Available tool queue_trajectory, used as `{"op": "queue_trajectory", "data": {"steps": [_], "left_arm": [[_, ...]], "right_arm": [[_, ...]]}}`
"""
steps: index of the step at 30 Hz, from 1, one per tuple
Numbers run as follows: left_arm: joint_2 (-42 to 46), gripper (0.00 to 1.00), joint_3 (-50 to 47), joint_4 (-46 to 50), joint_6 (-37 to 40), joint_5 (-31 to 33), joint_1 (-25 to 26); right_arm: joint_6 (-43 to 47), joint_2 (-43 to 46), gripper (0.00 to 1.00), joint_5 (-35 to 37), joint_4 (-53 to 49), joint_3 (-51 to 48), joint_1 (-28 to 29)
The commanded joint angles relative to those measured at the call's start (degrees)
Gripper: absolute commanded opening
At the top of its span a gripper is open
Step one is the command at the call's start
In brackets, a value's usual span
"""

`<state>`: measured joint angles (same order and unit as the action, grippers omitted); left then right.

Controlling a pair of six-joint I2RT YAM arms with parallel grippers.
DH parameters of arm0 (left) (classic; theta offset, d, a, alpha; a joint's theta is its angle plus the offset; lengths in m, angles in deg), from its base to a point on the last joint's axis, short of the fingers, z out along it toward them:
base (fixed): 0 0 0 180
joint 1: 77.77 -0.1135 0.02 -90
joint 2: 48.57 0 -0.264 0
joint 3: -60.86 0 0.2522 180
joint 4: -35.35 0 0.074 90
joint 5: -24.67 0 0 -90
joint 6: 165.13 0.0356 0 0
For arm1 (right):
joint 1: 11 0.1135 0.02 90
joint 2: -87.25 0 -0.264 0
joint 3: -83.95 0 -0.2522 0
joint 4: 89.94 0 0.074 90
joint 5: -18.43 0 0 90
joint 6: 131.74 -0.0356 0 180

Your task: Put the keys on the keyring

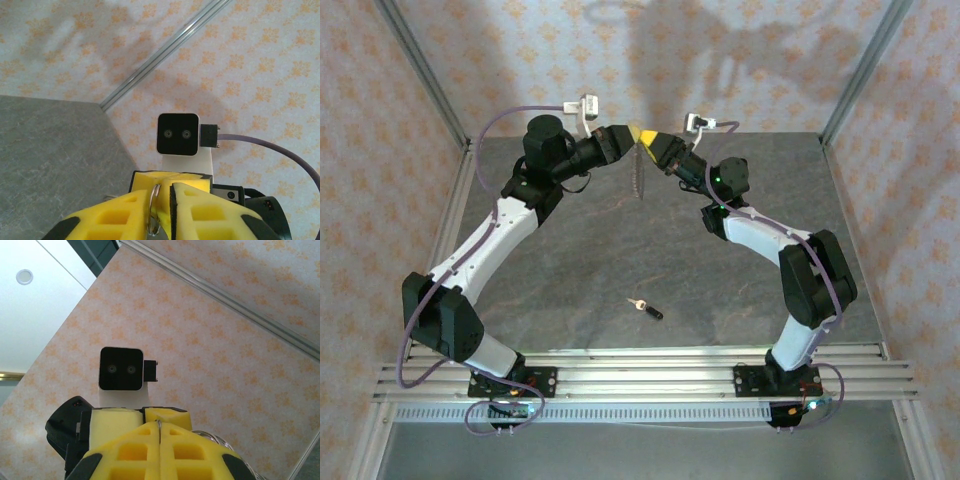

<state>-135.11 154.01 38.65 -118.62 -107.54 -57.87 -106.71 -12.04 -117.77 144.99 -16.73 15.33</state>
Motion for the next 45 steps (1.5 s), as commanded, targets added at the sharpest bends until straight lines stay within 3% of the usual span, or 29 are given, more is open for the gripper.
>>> {"op": "queue_trajectory", "data": {"steps": [1, 6, 8, 9, 12, 14, 21, 25, 28, 35, 45], "left_arm": [[0.1, 0.17, 0.5, -0.1, 1.4, -1.6, 1.0], [0.4, 0.01, 1.1, 3.0, 4.0, -1.1, 2.0], [0.3, 0.0, 2.1, 6.0, 6.6, -0.5, 2.5], [0.3, 0.0, 2.3, 6.9, 7.4, -0.4, 2.6], [0.3, 0.0, 2.2, 7.9, 8.6, -0.4, 2.3], [0.2, 0.0, 2.7, 9.3, 10.1, -0.8, 2.1], [-1.7, 0.0, 7.5, 15.6, 18.4, -6.2, 1.3], [-3.7, 0.0, 11.9, 20.3, 23.6, -10.5, 1.1], [-5.1, 0.0, 15.0, 23.2, 26.1, -13.0, 0.9], [-8.9, 0.0, 20.5, 25.2, 26.4, -18.4, 0.8], [-11.9, 0.0, 23.4, 24.0, 23.4, -22.3, 0.8]], "right_arm": [[-0.2, 0.3, 0.0, 0.7, 4.4, 0.0, 0.4], [-0.3, 0.3, 0.0, 0.8, 4.2, 0.1, 0.4], [-0.3, 0.5, 0.0, 0.8, 3.4, 0.3, 0.4], [-0.2, 0.9, 0.03, 1.0, 2.4, 0.3, 0.2], [-0.1, 3.2, 0.32, 1.8, -0.5, -1.4, -1.8], [0.3, 5.7, 0.42, 2.2, -2.6, -3.6, -3.9], [11.4, 17.1, 0.53, -1.3, -24.3, -7.5, -9.6], [18.7, 21.3, 0.53, -3.6, -35.7, -6.5, -11.2], [20.3, 22.2, 0.53, -6.1, -37.9, -5.3, -12.0], [17.8, 20.8, 0.5, -12.6, -32.3, -3.4, -12.0], [11.9, 18.0, 0.4, -14.1, -21.3, -4.1, -11.1]]}}
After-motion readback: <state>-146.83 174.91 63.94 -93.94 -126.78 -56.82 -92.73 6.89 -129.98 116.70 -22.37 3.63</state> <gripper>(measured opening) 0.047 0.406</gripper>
